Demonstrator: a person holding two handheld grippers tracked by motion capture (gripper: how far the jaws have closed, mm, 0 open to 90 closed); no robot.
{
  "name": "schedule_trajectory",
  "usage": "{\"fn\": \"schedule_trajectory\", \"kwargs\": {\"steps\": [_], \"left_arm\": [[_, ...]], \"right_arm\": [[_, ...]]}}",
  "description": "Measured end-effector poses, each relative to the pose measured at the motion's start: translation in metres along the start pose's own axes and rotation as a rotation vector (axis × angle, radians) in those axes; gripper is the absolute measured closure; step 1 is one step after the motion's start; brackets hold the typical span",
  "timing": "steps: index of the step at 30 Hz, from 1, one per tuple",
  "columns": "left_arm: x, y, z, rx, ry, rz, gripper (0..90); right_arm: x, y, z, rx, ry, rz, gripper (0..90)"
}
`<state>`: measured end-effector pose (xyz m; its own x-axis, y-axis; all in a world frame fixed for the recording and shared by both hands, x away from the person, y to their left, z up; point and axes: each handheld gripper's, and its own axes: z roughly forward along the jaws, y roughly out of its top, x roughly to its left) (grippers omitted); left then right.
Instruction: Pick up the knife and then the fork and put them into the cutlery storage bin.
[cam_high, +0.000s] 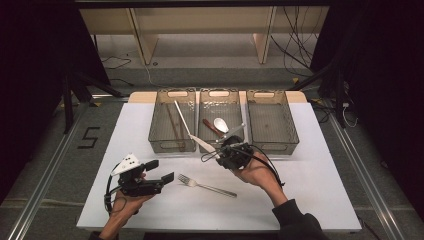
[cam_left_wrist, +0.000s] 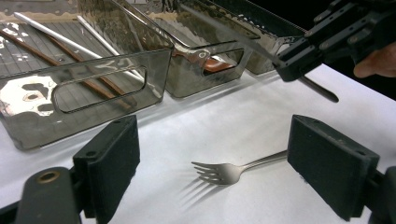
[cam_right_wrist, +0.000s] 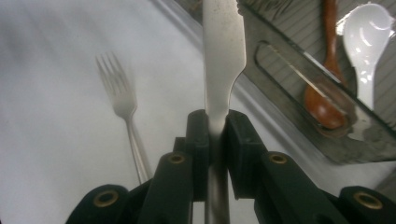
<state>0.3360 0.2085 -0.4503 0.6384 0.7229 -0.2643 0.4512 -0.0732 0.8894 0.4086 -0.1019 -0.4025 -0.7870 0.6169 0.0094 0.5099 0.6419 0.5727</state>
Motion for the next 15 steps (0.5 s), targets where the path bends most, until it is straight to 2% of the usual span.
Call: {"fn": "schedule_trajectory", "kwargs": {"steps": [6, 15], "left_arm": [[0.000, 0.000, 0.000, 0.001, 0.000, 0.002, 16.6], [0.000, 0.000, 0.000, 0.001, 0.001, 0.003, 16.6]], "right_arm": [[-0.015, 0.001, -0.011, -0.025, -0.027, 0.022, 80.7], [-0.046, 0.005, -0.036, -0.071, -0.091, 0.090, 80.7]]}}
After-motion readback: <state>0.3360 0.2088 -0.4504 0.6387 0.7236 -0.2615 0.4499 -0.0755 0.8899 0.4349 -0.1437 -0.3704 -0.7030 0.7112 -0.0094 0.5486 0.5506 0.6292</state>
